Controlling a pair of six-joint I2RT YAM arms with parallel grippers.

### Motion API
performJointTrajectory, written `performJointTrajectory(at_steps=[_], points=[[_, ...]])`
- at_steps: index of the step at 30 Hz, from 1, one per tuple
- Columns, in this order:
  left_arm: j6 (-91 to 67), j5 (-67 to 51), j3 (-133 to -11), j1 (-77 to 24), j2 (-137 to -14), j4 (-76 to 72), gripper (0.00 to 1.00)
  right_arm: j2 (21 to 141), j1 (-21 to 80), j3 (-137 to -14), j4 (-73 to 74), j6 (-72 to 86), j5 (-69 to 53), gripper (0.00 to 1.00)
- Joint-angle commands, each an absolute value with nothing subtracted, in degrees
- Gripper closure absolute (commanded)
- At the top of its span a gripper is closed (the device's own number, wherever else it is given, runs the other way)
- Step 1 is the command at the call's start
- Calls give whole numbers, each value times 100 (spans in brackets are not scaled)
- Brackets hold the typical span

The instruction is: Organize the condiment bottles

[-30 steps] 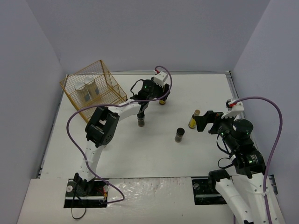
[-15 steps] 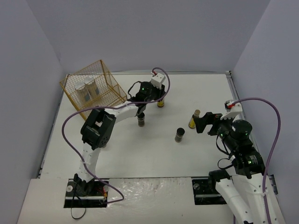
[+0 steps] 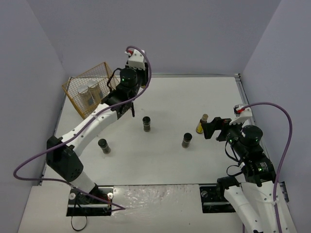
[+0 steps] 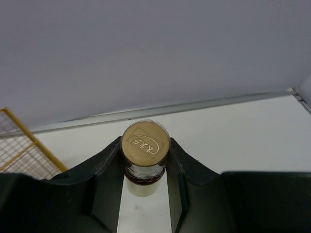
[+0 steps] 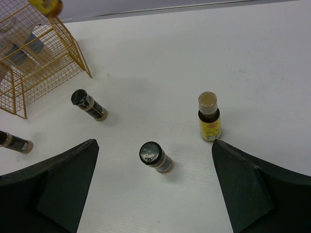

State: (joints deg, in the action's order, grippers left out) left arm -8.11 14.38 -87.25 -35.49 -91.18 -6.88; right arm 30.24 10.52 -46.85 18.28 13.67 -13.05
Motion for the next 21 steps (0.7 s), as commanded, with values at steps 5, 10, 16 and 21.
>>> performJointTrajectory(at_steps=[5,10,16,21], points=[[-1289,2954,-8777,-2590,-8666,-475,100,2970,1055,-4729,1459,1353,-1567,0],[-1457,2960,-8627,-2095,-8679,-575,100,2877,1055,-4698,1457,1360,-1646,0],[-1461,2964,-8537,-1835,-8756,-644,100,2837,1058,-4639,1456,1354,-1677,0],[-1520,2959,-8357,-1624,-8885,-830,100,2774,1055,-4586,1459,1364,-1670,0]])
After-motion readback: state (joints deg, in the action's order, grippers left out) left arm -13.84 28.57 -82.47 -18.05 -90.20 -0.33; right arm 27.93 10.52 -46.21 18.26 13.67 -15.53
